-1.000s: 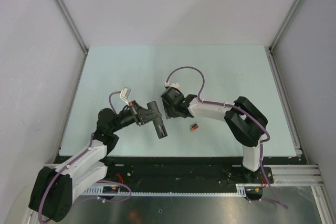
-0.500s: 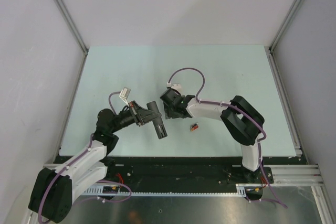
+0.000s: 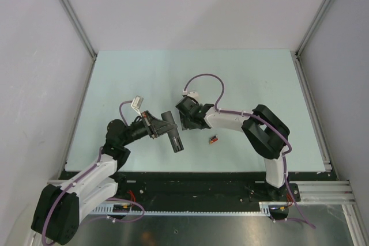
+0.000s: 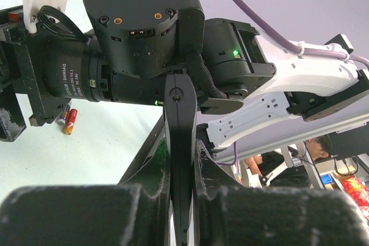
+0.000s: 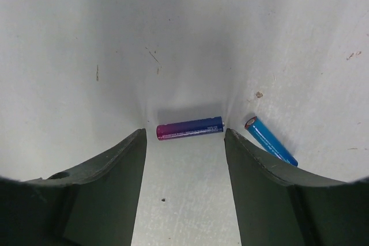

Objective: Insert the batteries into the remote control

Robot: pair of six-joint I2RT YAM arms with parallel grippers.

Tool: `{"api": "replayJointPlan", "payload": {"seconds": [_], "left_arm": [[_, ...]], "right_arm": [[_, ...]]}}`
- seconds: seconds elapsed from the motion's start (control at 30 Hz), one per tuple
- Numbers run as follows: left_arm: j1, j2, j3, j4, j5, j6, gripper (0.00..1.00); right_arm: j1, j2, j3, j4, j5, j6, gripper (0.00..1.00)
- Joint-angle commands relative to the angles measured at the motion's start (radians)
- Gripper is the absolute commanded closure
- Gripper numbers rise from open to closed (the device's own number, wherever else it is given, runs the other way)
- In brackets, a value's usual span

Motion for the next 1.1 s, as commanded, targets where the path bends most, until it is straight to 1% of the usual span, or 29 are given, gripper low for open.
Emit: {"api": "replayJointPlan", "payload": {"seconds": [0.0,0.27,0.67,0.77,0.8,0.9,1.0,1.07], "left_arm": [[0.009,-0.009,0.000,0.035,0.001,-0.009,1.00],[0.009,-0.012,-0.003,0.035,-0.006,-0.011,1.00],[0.011,-0.015,-0.006,0.035,-0.008,-0.011,1.00],[0.009,-0.015,-0.009,0.037,-0.008,-0.011,1.00],[0.009,-0.017,-0.009,0.037,-0.006,-0.011,1.00],[0.009,-0.018,-0.009,0.037,-0.005,-0.012,1.00],[0.009,-0.023,-0.012,0.035,-0.002,-0.014,1.00],[0.009,-0.029,-0.014,0.037,0.001,-0.017,1.00]], "right_arm": [[-0.005,0.026,0.024,-0.021,0.009,-0.045,0.39],[-0.011,0.019,0.024,-0.018,0.006,-0.119,0.39],[-0.017,0.025,0.024,-0.015,-0.005,-0.168,0.44],[-0.019,0.026,0.024,-0.015,-0.009,-0.174,0.47],[-0.017,0.026,0.024,-0.016,-0.011,-0.179,0.51],[-0.017,0.022,0.024,-0.022,-0.014,-0.198,0.54],[-0.016,0.009,0.024,-0.027,-0.015,-0.244,0.58],[-0.016,-0.001,0.024,-0.027,-0.015,-0.304,0.61]]}}
